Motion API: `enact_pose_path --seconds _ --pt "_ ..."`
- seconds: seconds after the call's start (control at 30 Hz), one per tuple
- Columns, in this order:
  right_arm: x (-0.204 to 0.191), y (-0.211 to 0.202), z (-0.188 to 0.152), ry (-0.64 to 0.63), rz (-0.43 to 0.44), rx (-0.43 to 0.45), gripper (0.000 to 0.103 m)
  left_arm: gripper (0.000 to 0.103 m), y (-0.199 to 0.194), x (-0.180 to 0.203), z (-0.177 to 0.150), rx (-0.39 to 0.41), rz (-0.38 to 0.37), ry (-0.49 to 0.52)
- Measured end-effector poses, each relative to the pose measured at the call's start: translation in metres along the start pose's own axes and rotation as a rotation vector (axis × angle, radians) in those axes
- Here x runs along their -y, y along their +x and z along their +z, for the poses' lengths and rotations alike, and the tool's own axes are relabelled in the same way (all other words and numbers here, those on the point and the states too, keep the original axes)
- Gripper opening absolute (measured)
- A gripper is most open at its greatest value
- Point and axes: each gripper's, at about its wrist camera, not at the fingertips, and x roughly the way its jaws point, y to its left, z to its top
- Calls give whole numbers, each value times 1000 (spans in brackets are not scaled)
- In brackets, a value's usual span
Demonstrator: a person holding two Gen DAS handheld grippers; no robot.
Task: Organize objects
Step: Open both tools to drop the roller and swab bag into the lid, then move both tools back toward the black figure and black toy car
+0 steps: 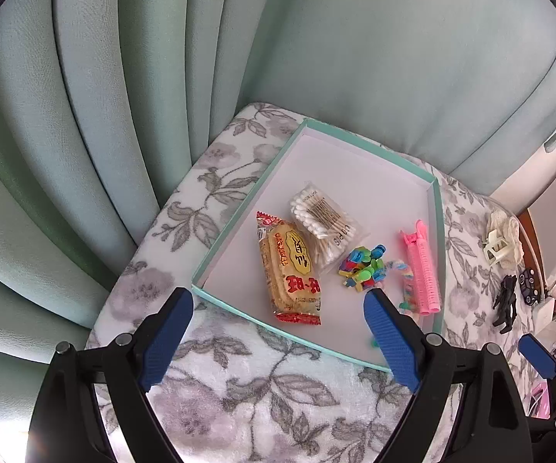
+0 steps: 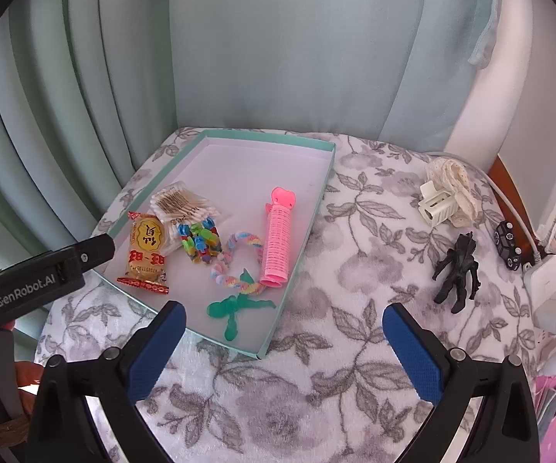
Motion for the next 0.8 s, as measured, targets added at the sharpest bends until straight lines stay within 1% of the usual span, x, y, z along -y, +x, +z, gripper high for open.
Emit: enact_pose_path --seconds 0.27,0.8 --pt "0 -10 -1 0 9 13 103 90 -10 -2 0 18 7 -6" --pt "0 -20 -3 -1 26 30 103 91 -23 1 -2 18 -7 6"
